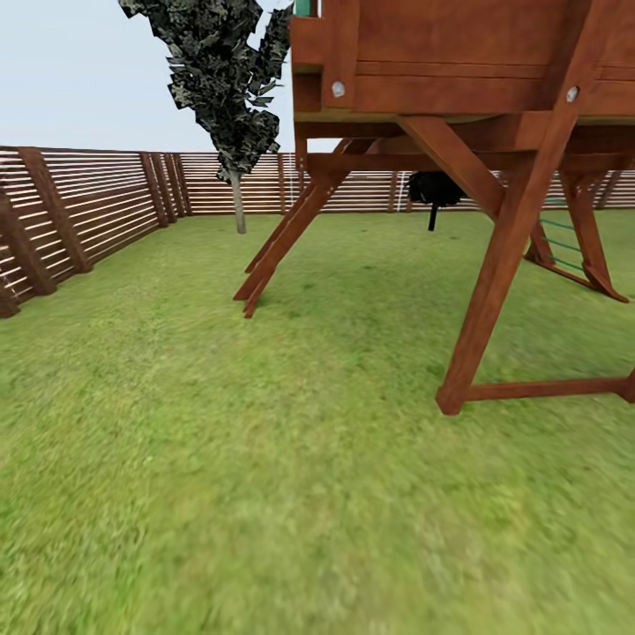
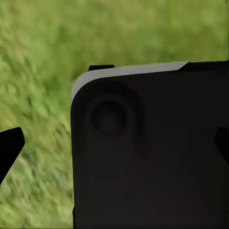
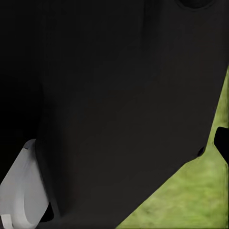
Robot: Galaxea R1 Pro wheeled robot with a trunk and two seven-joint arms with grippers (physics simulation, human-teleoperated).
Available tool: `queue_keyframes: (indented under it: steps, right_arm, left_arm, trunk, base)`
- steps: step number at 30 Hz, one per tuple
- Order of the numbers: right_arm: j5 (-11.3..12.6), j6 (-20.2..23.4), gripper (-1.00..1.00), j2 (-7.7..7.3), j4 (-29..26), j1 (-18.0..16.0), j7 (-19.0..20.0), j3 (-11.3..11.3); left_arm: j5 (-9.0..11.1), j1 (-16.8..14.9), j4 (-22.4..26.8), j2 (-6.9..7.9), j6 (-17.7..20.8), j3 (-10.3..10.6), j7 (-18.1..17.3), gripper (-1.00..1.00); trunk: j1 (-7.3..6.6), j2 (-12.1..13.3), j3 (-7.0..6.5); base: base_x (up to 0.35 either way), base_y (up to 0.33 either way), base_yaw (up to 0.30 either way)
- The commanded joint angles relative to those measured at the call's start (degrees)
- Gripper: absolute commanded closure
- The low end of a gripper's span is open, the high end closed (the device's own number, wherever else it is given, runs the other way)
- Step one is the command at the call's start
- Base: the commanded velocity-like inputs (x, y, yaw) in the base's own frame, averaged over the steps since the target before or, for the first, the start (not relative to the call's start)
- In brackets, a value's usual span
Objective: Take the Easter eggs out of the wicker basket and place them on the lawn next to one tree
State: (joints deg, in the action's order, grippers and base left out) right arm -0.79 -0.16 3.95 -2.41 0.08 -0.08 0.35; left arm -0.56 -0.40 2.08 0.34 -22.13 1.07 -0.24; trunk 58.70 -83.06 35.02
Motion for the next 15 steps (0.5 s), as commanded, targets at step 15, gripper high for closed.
queue_keyframes:
  steps: [15]
  right_arm:
    - [-0.1,0.0,-1.0,0.0,-0.1,0.0,0.0,0.0]
  left_arm:
    - [0.0,0.0,-0.1,0.01,-0.2,0.1,0.0,-1.0]
  trunk:
    - [0.03,0.0,0.05]
  base:
    - [0.33,0.0,0.244]
